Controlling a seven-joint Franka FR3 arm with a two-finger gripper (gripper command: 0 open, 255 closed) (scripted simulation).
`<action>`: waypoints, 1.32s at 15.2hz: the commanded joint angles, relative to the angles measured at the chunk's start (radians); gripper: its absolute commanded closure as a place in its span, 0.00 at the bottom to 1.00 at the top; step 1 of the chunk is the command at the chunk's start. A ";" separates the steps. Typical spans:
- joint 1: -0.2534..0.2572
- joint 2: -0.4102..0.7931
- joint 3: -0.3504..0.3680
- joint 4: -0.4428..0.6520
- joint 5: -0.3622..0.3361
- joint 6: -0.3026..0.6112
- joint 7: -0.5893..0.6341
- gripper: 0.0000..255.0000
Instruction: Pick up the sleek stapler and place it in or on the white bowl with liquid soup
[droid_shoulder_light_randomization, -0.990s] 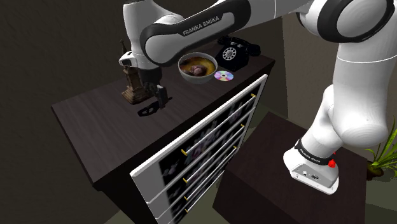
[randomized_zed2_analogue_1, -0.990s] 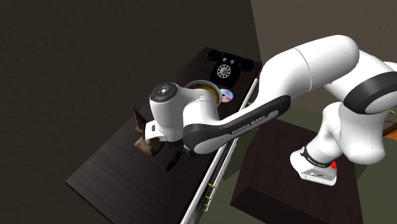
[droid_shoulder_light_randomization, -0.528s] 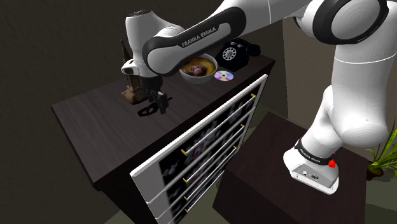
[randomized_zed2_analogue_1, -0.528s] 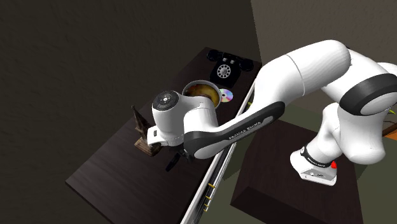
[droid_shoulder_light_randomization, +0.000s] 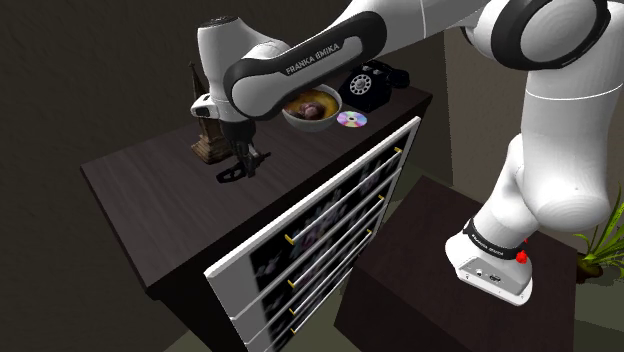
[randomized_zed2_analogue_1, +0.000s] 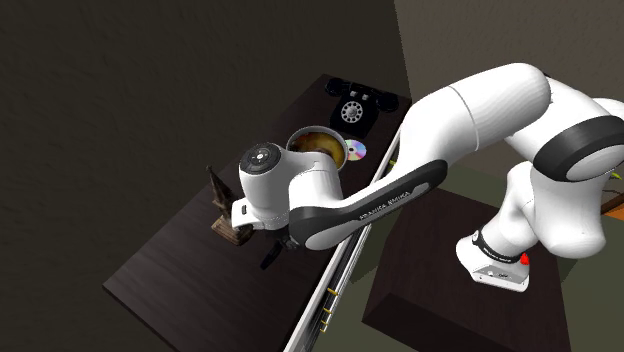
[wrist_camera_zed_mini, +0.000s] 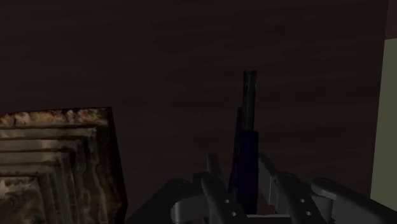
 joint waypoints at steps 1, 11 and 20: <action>0.000 0.000 0.000 0.000 0.000 0.000 0.000 1.00; 0.000 -0.014 0.001 0.020 0.003 -0.034 -0.002 1.00; -0.001 -0.046 0.004 0.096 0.009 -0.141 -0.006 1.00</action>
